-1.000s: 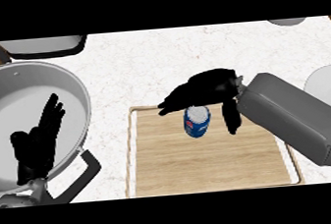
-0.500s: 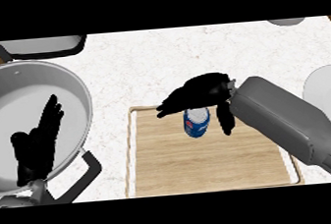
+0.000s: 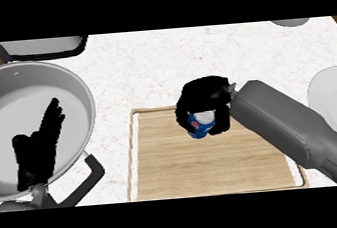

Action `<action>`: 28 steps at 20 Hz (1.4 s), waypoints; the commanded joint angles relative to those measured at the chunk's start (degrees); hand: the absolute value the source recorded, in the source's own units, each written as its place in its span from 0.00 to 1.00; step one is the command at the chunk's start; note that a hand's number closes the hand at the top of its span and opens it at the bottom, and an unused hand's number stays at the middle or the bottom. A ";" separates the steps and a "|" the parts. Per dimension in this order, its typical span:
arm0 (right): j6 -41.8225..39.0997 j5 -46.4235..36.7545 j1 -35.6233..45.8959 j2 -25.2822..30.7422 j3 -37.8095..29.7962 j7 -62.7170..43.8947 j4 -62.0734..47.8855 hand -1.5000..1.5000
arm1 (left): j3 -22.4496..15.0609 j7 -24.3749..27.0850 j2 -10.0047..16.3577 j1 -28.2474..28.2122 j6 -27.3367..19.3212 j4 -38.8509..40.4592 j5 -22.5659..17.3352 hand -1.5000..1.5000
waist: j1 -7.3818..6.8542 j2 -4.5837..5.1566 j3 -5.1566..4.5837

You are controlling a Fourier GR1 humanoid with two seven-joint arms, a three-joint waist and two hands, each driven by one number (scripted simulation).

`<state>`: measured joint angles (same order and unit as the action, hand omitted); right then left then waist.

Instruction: Pick the can from the tray and place it in the plate

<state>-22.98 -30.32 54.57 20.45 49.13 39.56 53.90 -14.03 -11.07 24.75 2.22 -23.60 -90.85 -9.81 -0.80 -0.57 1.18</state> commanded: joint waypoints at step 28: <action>49.49 -0.46 -17.24 19.09 -34.37 -68.24 7.12 1.00 | 0.55 -1.76 -4.73 -6.14 -0.29 0.40 0.92 0.50 | 5.58 -0.43 -1.41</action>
<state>24.56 -28.72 39.51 37.72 15.58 -20.09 55.90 -9.23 -12.15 24.66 -4.30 -23.52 -94.29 -9.14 5.34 -2.01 0.88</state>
